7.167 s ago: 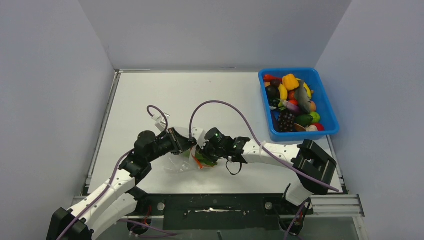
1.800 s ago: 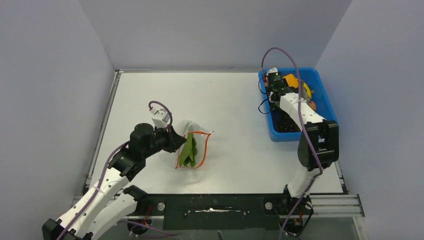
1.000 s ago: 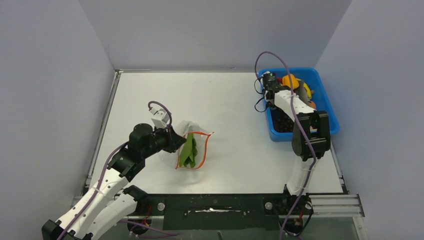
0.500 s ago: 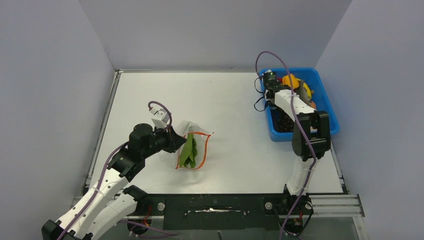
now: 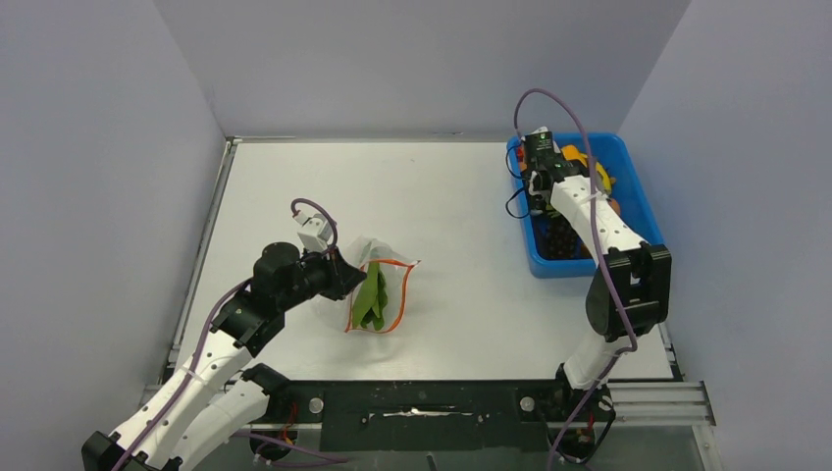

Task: Place the food in the zip-top bag and seal the zipper
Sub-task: Pick up the fake vegetable from the bin.

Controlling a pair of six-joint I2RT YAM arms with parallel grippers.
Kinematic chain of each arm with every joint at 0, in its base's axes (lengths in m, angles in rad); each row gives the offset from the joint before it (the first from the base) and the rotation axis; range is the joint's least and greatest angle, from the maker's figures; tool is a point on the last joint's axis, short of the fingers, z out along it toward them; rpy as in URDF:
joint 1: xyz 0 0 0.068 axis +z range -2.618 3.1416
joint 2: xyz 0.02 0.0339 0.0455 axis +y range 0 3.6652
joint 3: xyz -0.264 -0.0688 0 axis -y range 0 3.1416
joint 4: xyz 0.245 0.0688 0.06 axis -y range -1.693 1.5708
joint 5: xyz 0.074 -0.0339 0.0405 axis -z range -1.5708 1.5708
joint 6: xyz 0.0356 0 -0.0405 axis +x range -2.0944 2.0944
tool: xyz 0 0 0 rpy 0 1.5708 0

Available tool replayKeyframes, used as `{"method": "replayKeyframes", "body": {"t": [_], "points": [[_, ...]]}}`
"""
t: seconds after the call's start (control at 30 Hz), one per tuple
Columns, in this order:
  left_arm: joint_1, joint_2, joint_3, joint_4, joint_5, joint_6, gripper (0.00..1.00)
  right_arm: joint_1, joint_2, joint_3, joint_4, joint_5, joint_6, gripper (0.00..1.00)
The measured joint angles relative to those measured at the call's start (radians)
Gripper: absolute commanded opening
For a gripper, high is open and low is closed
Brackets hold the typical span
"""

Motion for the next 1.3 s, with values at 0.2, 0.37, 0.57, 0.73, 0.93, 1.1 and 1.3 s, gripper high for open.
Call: {"method": "replayKeyframes", "body": {"t": [0.2,0.37,0.57,0.73,0.93,1.1,1.3], "points": [[0.000,0.000,0.000,0.000,0.001,-0.004,0.00,0.064,-0.068,0.047,-0.109,0.024,0.056,0.00],[0.000,0.000,0.000,0.000,0.000,-0.037,0.00,0.114,-0.132,0.106,-0.175,0.014,0.111,0.00],[0.000,0.000,0.000,0.014,0.000,-0.117,0.00,0.154,-0.208,0.172,-0.253,-0.034,0.186,0.00],[0.000,0.013,0.010,0.030,-0.003,-0.170,0.00,0.183,-0.299,0.201,-0.298,-0.124,0.236,0.00],[0.000,0.050,0.047,0.037,-0.007,-0.212,0.00,0.193,-0.474,0.188,-0.278,-0.367,0.282,0.00],[0.000,0.064,0.064,0.054,-0.018,-0.242,0.00,0.195,-0.644,0.098,-0.167,-0.599,0.329,0.00],[0.000,0.076,0.066,0.069,-0.045,-0.288,0.00,0.198,-0.767,-0.023,0.020,-0.819,0.404,0.00]]}}
